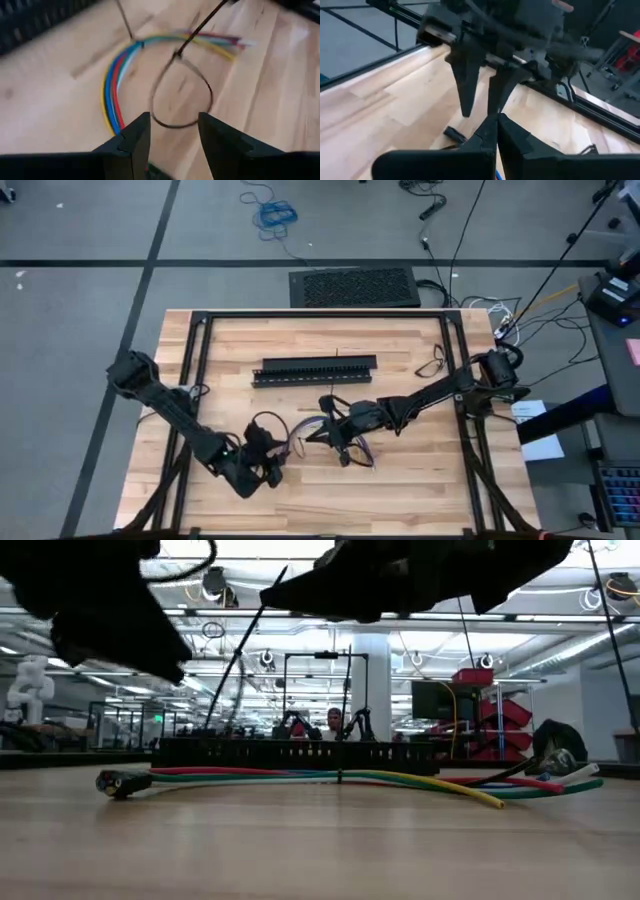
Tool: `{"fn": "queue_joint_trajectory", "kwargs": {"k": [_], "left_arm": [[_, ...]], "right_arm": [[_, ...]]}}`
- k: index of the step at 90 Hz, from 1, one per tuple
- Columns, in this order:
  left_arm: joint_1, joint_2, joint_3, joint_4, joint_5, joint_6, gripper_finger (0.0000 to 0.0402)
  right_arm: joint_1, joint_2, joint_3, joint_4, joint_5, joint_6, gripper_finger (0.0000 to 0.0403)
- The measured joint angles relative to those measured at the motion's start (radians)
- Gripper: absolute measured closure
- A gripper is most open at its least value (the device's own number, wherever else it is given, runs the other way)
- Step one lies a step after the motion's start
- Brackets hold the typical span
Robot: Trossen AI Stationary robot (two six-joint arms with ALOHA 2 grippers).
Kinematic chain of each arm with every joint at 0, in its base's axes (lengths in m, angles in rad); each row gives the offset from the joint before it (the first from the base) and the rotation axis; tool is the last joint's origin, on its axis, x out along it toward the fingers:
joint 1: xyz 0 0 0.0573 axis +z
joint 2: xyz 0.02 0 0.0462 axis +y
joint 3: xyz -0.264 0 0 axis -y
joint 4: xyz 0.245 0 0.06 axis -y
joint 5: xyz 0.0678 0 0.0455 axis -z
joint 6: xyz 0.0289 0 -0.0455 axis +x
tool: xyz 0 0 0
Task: Ziptie cables
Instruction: Wrap the cables together using a zip tie
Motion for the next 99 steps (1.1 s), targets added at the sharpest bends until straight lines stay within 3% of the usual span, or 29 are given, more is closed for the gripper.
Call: {"fn": "queue_joint_trajectory", "kwargs": {"k": [19,57,68,82,99], "left_arm": [[0.046,-0.018,0.000,0.107,-0.044,0.202,0.0239],[0.141,-0.010,0.001,0.198,-0.008,0.405,0.0244],[0.145,-0.010,0.001,0.197,-0.002,0.405,0.0283],[0.145,-0.010,0.001,0.202,0.018,0.408,0.0383],[0.145,-0.010,0.001,0.200,0.022,0.408,0.0398]], "right_arm": [[-0.002,0.000,0.000,0.010,-0.005,-0.001,0.0403],[-0.010,0.000,0.078,-0.099,-0.027,-0.016,0.0403],[-0.014,0.000,0.078,-0.110,-0.021,-0.012,0.0403],[-0.014,0.000,0.078,-0.110,-0.016,-0.007,0.0403],[-0.014,0.000,0.078,-0.112,0.021,-0.011,0.0403]]}}
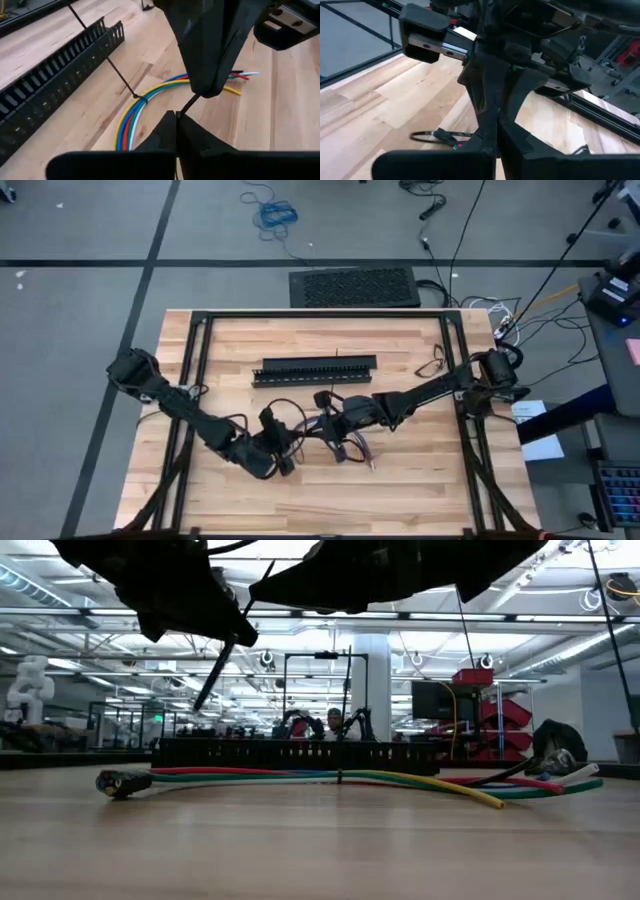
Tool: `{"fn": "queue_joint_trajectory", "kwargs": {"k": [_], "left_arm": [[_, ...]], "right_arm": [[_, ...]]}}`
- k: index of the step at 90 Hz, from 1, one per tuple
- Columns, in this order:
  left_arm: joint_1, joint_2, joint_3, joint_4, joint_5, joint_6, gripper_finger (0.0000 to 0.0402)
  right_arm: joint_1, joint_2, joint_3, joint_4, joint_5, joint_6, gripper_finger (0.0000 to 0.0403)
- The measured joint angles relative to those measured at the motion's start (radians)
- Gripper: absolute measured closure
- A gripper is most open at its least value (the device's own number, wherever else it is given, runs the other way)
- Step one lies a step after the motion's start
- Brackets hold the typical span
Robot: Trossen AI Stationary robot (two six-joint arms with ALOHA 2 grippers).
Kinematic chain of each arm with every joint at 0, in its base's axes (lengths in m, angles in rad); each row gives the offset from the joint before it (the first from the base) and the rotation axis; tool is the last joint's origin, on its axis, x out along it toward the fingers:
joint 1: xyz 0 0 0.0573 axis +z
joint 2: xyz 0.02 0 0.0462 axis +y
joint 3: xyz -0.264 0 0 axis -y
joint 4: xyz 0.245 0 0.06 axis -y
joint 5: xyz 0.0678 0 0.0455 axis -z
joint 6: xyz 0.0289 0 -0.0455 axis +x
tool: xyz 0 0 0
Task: Ziptie cables
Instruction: Wrap the cables together using a zip tie
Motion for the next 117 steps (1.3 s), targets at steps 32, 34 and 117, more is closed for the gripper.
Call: {"fn": "queue_joint_trajectory", "kwargs": {"k": [32,34,117], "left_arm": [[-0.124,-0.115,0.000,-0.226,-0.208,-0.180,0.0400],[-0.138,-0.124,0.000,-0.247,-0.227,-0.207,0.0400],[-0.267,-0.073,-0.054,-0.582,-0.314,-0.686,0.0401]], "right_arm": [[-0.021,-0.002,0.000,-0.267,0.170,0.012,0.0285],[-0.027,0.008,0.000,-0.265,0.136,0.019,0.0274],[-0.167,0.444,0.438,-0.551,-0.110,0.015,0.0379]]}}
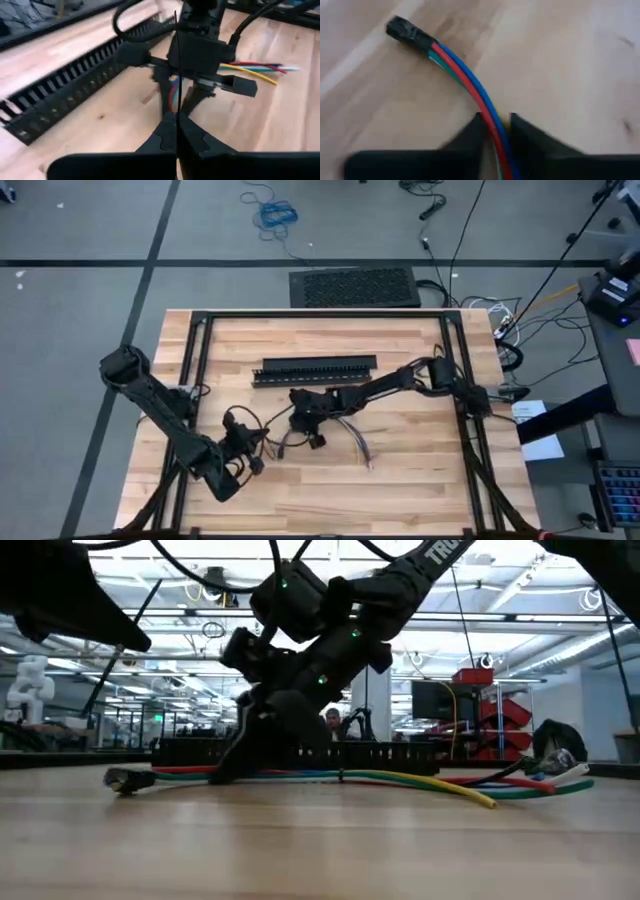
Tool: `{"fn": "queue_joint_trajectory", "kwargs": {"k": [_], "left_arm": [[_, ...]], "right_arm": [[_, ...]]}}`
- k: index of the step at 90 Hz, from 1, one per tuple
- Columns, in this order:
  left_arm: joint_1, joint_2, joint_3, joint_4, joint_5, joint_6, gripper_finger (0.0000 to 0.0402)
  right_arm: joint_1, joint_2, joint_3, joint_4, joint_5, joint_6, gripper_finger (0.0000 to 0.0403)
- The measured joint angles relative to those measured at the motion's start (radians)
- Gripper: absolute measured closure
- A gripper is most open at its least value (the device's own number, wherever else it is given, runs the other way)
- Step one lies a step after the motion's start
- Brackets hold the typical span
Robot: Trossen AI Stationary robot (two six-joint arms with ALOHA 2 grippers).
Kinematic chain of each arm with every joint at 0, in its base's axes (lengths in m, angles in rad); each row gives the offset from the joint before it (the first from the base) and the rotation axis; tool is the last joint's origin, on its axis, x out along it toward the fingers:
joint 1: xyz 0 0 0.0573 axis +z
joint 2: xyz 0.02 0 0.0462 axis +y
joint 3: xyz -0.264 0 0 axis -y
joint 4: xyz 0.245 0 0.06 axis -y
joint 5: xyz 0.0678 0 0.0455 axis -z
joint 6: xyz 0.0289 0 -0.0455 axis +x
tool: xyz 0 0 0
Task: Ziptie cables
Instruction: Wrap the cables together using a zip tie
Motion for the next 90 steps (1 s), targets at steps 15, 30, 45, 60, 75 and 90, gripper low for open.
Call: {"fn": "queue_joint_trajectory", "kwargs": {"k": [15,30,45,60,75,90], "left_arm": [[0.003,0.000,0.000,-0.045,-0.070,-0.006,0.0401],[0.021,0.000,0.000,-0.060,-0.067,-0.007,0.0401],[0.040,0.009,0.000,-0.052,-0.060,-0.006,0.0401],[0.072,0.077,0.001,-0.023,-0.014,-0.006,0.0402],[0.097,0.117,0.001,0.017,-0.006,-0.004,0.0402],[0.136,0.117,0.001,0.060,-0.027,0.040,0.0402]], "right_arm": [[0.011,-0.022,-0.002,-0.051,0.076,0.018,0.0397],[0.026,-0.082,-0.009,-0.172,0.203,0.023,0.0400],[0.024,-0.153,-0.011,-0.206,0.245,0.014,0.0401],[0.031,-0.189,-0.010,-0.183,0.236,0.003,0.0402],[0.059,-0.186,-0.009,-0.144,0.223,-0.005,0.0402],[0.095,-0.183,-0.009,-0.092,0.168,0.000,0.0402]]}}
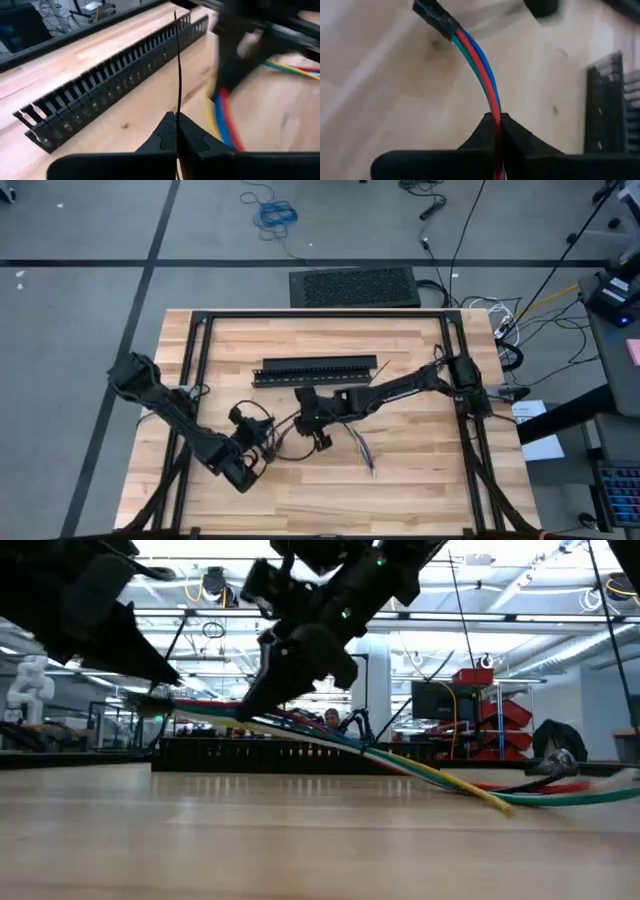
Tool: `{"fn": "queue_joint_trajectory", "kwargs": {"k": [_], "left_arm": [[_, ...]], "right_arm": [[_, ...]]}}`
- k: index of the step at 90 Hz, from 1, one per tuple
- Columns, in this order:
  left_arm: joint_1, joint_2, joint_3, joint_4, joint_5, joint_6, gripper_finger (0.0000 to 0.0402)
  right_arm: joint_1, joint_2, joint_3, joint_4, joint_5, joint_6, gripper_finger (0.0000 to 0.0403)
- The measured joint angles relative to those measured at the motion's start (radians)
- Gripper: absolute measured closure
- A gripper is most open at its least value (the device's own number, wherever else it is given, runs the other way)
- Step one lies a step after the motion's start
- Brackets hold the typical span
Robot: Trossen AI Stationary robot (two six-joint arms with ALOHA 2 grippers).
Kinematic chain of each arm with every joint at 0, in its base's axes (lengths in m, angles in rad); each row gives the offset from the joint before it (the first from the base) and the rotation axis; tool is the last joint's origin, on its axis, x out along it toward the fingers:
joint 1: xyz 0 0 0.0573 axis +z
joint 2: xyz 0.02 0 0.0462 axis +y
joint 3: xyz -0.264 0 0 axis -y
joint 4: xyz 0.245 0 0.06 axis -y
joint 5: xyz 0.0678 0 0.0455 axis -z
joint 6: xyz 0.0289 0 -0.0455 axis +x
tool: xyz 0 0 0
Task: Ziptie cables
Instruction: Wrap the cables together using a zip tie
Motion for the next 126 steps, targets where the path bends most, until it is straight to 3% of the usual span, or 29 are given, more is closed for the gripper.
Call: {"fn": "queue_joint_trajectory", "kwargs": {"k": [16,26,38,55,70,85,103,126], "left_arm": [[0.051,0.000,0.000,0.249,-0.001,0.246,0.0402],[0.060,-0.002,0.001,0.347,-0.001,0.381,0.0402],[0.069,-0.002,0.001,0.328,0.035,0.384,0.0402],[0.058,-0.002,0.001,0.308,0.043,0.375,0.0402],[0.058,0.011,0.001,0.288,0.059,0.389,0.0402],[0.060,0.039,0.001,0.296,0.074,0.410,0.0402],[0.060,0.048,0.001,0.297,0.081,0.407,0.0402],[0.060,0.048,0.001,0.300,0.089,0.406,0.0402]], "right_arm": [[0.024,0.000,0.000,0.054,-0.002,-0.017,0.0401],[0.021,0.000,0.000,0.031,-0.001,0.003,0.0378],[0.013,0.000,0.001,-0.013,0.028,0.007,0.0320],[0.012,-0.004,0.001,-0.092,0.231,-0.004,0.0229],[0.005,-0.019,0.001,-0.072,0.186,-0.008,0.0190],[0.011,-0.060,0.003,0.016,0.149,-0.037,0.0200],[0.005,-0.061,0.002,0.075,-0.025,-0.022,0.0244],[0.005,-0.055,0.002,0.135,-0.035,-0.022,0.0305]]}}
